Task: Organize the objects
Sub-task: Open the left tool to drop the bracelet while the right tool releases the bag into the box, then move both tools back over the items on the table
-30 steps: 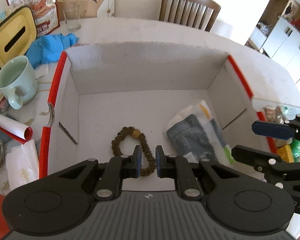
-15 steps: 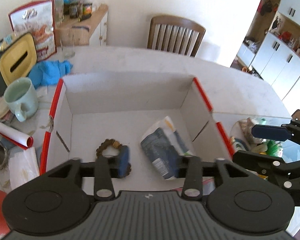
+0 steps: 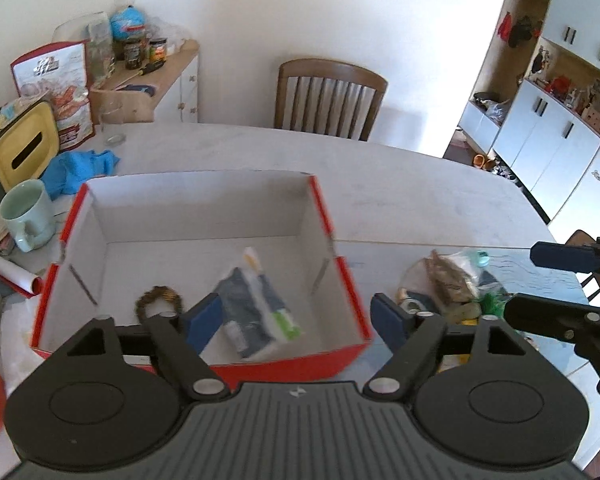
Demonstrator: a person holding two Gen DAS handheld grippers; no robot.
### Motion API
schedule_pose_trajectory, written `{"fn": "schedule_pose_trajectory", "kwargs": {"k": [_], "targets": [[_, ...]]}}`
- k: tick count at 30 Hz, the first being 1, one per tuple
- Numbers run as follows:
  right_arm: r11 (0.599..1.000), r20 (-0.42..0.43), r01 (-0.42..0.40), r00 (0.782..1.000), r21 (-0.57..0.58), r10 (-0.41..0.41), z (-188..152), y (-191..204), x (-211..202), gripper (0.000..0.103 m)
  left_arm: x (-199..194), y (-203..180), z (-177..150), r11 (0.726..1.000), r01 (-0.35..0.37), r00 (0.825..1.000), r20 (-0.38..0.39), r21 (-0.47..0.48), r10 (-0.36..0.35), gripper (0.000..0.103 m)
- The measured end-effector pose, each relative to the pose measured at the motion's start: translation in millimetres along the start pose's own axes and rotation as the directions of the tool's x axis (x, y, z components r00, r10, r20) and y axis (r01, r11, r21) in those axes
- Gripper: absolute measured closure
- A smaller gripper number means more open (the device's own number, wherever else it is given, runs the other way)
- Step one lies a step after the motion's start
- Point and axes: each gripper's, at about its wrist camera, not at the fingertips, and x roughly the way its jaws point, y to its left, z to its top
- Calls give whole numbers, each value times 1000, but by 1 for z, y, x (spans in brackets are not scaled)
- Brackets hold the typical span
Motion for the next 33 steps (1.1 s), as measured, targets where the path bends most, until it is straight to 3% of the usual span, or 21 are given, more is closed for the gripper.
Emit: {"fn": "schedule_pose_trajectory", "kwargs": {"k": [11, 13, 15, 18, 24, 33], "targets": [[999, 42, 43, 998, 24, -44, -35, -72, -61, 4, 0, -82, -14, 998, 3, 999, 40, 67, -6, 16], [998, 46, 53, 997, 37, -55, -42, -85, -69, 3, -1, -95, -17, 996, 3, 998, 57, 84, -8, 13], [996, 43, 65, 997, 58, -68, -50, -100, -75, 3, -1, -109, -20, 994, 0, 997, 81, 106, -8, 2], [994, 40, 82, 996, 77, -85, -61, -117, -83, 3, 0, -124, -25, 993, 10, 995, 100, 119, -22, 0], [990, 15, 97, 995, 98, -99, -81, -147, -87, 3, 14, -138, -36, 992, 103, 993, 53, 70, -107, 0], [992, -33, 103, 994, 74, -101, -110, -174, -78, 5, 37, -149, -59, 994, 108, 993, 39, 33, -110, 0]]}}
